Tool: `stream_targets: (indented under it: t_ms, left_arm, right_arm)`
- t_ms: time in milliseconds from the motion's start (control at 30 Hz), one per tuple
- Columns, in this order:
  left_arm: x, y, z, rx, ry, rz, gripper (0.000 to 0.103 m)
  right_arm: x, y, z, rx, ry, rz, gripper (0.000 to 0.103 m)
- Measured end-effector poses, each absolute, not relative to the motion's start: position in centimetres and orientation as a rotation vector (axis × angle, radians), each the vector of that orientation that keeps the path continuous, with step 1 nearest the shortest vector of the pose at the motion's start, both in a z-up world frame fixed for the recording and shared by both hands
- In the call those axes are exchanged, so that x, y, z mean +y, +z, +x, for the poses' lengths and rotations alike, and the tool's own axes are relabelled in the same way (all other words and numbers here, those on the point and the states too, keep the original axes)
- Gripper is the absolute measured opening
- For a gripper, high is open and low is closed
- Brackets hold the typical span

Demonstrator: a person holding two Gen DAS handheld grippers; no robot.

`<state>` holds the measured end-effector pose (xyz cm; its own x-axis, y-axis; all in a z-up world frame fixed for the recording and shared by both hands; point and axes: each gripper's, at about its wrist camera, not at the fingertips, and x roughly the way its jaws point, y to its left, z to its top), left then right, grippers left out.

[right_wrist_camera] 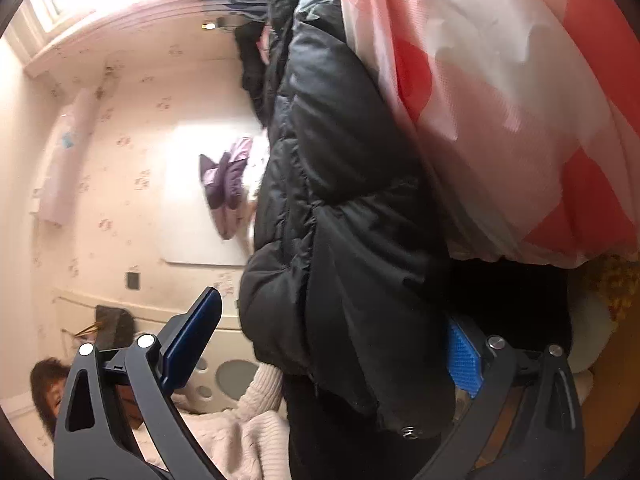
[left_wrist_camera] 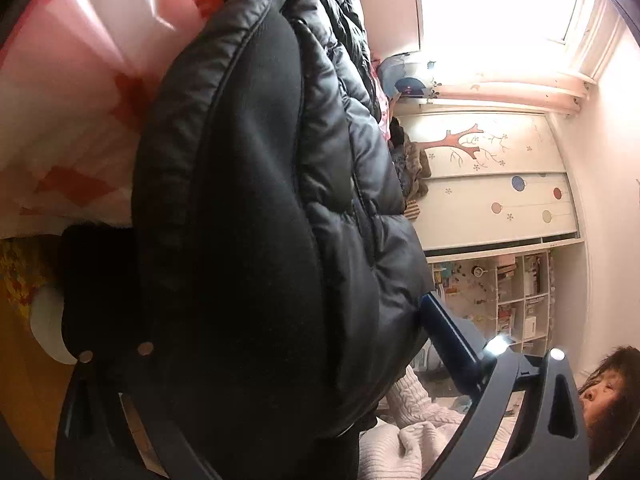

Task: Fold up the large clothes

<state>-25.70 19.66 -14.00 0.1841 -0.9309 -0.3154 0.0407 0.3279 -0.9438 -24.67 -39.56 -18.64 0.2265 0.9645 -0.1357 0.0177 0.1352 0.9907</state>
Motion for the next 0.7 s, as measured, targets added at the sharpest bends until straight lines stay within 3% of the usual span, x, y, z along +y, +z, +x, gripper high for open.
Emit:
stream_targets:
  t_ms: [133,267,333,400,467,533,633,700]
  left_arm:
    - [19.5,-13.8,-25.6,1.202,-0.825,-0.964,0.083]
    - [18.7,-13.9,-25.6,1.223,-0.788,-0.946,0.081]
    - [18.6,-13.9,-25.6,1.231,-0.772,-0.937,0.079]
    - [18.6,-13.3,-25.7,1.233,-0.758,-0.916,0.071]
    - [18.3,-12.6,-26.0,1.220,-0.745,-0.896,0.060]
    - [18.2,-11.3,-26.4,1.191,-0.727,-0.867,0.043]
    - [18.1,-9.4,-26.9,1.153,-0.690,-0.830,0.025]
    - [18.0,-7.8,-27.4,1.113,-0.679,-0.819,0.019]
  right_arm:
    - [-39.4,-19.9,-25.2,1.155,0.967,1.184,0.096]
    - [-37.7,-21.4,-25.6,1.200,0.983,1.150,0.094]
    - [-37.3,-21.7,-25.8,1.164,0.991,1.146,0.071]
    - [-37.0,-21.3,-25.9,1.129,1.004,1.153,0.061]
    - [-36.6,-20.2,-26.2,1.096,1.020,1.135,0.042]
    - [-36.4,-18.4,-26.6,1.049,1.031,1.115,0.034]
    - [-36.6,-15.4,-27.1,0.962,1.035,1.096,0.030]
    - [-36.6,-13.3,-27.4,0.910,1.035,1.076,0.027]
